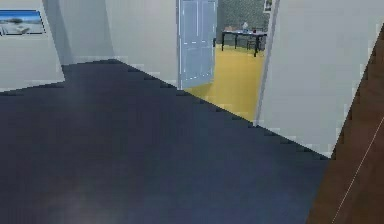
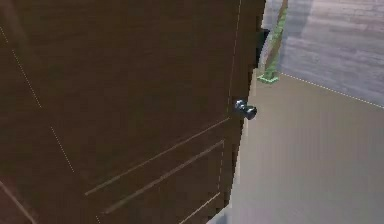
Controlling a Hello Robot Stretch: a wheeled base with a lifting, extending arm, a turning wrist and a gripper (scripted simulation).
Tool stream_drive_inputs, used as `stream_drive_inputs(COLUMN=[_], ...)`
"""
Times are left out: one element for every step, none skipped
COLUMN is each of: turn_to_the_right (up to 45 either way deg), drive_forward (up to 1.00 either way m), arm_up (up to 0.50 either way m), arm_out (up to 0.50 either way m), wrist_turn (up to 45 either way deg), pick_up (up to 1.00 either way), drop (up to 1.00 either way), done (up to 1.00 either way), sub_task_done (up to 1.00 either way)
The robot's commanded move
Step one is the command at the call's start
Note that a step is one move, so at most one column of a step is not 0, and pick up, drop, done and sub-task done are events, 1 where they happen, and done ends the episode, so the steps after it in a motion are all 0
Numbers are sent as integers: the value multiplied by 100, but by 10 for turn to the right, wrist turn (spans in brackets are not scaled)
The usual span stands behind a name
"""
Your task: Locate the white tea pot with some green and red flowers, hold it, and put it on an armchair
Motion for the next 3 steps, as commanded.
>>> stream_drive_inputs(turn_to_the_right=[-240, 0, -150], drive_forward=[0, 5, 0], arm_up=[0, 0, 0], arm_out=[0, 0, 0], wrist_turn=[0, 0, 0], pick_up=[0, 0, 0], drop=[0, 0, 0], done=[0, 0, 0], sub_task_done=[0, 0, 0])
